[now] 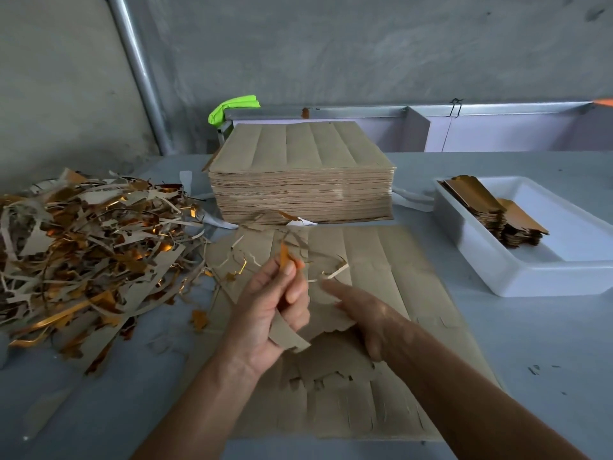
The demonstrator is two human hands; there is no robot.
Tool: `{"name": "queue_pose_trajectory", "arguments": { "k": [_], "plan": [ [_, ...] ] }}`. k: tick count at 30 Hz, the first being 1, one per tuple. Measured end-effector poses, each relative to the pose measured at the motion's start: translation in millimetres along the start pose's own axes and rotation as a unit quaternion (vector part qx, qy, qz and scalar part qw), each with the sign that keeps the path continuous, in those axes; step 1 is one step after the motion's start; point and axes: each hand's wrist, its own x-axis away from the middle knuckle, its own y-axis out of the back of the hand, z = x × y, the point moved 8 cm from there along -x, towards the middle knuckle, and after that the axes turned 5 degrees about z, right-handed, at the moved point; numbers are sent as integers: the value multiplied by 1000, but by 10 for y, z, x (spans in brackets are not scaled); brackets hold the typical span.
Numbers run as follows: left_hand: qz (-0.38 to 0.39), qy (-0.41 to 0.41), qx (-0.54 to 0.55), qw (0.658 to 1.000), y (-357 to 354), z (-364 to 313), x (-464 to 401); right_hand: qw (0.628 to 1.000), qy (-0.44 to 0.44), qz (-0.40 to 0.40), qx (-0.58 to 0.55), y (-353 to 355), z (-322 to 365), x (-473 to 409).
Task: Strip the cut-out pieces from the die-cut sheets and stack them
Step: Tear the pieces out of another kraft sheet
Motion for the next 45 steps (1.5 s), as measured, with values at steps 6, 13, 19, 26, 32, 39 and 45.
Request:
{"name": "queue_pose_trajectory", "arguments": {
  "k": [6, 13, 19, 26, 32, 39, 45],
  "plan": [
    [-352, 11, -302, 886, 721, -120, 210, 992, 98, -70, 27, 194, 53, 18],
    [-478, 160, -184, 844, 963, 229, 236, 961, 267, -70, 20, 303, 62, 222],
    [-430, 177, -107, 879, 862, 300, -105, 953, 302, -10, 30, 276, 72, 345],
    [-401, 137, -129, 897, 812, 342, -316, 965, 262, -12, -20, 351, 19, 367],
    [-438, 88, -53, 893, 859, 257, -305, 956, 238, -150, -85, 641, -161, 418],
    [-403, 132, -56, 904, 826, 241, -258, 927, 260, -267, 44, 1027, -118, 633],
    [-355, 184, 34, 916, 685, 440, -185, 924, 241, -223, 196, 849, 109, 678]
  ]
}}
